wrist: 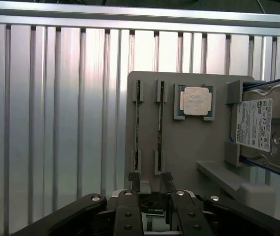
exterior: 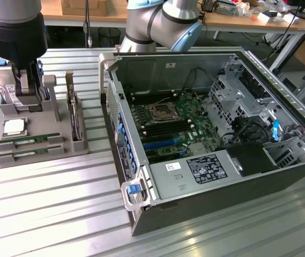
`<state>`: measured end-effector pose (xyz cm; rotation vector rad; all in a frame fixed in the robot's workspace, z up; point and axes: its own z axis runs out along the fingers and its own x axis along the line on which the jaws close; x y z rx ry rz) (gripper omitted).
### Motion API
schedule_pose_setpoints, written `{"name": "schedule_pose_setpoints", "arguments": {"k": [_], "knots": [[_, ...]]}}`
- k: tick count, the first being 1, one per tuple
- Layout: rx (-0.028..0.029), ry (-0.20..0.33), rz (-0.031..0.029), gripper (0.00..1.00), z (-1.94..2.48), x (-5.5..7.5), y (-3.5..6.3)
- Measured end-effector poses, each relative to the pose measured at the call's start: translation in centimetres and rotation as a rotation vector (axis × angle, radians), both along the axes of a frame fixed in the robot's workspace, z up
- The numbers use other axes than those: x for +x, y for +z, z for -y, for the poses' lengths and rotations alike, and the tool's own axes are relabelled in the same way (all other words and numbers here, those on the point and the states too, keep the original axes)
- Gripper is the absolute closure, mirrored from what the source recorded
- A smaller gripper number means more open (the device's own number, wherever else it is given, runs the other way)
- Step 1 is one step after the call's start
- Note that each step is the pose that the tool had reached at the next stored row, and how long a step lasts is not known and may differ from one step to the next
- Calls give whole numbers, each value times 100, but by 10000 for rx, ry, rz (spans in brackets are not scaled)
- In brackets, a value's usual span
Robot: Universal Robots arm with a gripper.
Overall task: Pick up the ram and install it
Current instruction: 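Pick up the ram and move it above insertion slot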
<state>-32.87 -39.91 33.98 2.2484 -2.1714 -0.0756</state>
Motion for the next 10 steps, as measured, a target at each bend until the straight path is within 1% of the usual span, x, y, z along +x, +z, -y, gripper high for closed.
{"name": "schedule_pose_setpoints", "arguments": {"k": [10], "knots": [[0,0,0,70,0,-1,-57]]}}
